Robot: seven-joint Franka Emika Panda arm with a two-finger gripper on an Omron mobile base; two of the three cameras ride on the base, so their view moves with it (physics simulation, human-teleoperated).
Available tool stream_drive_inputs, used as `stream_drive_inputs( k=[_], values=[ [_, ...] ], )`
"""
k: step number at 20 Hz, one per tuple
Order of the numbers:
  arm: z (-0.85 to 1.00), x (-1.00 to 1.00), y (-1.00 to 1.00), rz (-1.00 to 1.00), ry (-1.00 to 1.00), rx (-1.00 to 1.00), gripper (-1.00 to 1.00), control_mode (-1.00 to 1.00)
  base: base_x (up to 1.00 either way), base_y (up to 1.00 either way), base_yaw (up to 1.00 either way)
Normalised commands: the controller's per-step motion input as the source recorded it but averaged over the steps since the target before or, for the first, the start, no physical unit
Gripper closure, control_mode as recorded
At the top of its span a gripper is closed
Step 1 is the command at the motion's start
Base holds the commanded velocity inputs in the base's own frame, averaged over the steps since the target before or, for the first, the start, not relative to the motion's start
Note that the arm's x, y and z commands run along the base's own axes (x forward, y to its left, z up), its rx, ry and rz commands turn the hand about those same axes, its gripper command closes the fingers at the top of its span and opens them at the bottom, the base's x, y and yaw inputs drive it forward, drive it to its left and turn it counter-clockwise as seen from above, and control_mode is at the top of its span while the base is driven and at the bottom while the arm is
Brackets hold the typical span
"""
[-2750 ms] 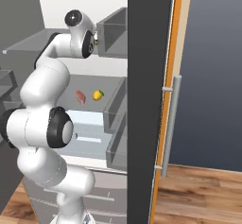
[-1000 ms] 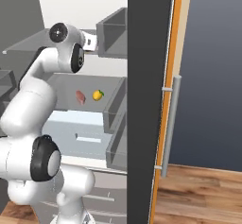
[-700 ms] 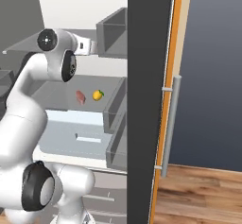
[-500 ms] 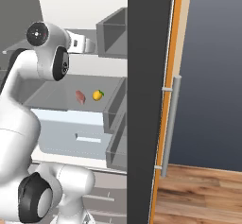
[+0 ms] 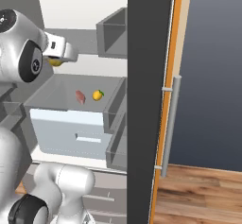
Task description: Place one lemon and one steak in each tupperware on the nearby counter, to pack two identical lunches.
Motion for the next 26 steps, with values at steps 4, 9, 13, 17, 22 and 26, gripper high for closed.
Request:
stream_drive_inputs(
  k=[4,9,13,17,22,26],
  values=[
    [-0.64,-0.79,0.00,0.00,-0.18,-0.01,1.00,-1.00,0.00,0.00,0.00],
    [-0.24,-0.83,0.00,0.00,-0.03,0.00,1.00,-1.00,0.00,0.00,0.00],
    [-0.09,-0.67,0.00,0.00,0.07,0.00,1.00,-1.00,0.00,0.00,0.00],
    [-0.02,-0.47,0.00,0.01,0.04,0.00,1.00,1.00,-0.17,0.00,0.01],
    [0.00,0.00,0.00,0.00,0.00,0.00,1.00,1.00,-0.71,0.00,0.04],
    [0.00,0.00,0.00,0.00,0.00,0.00,1.00,1.00,-0.62,0.00,0.05]
  ],
)
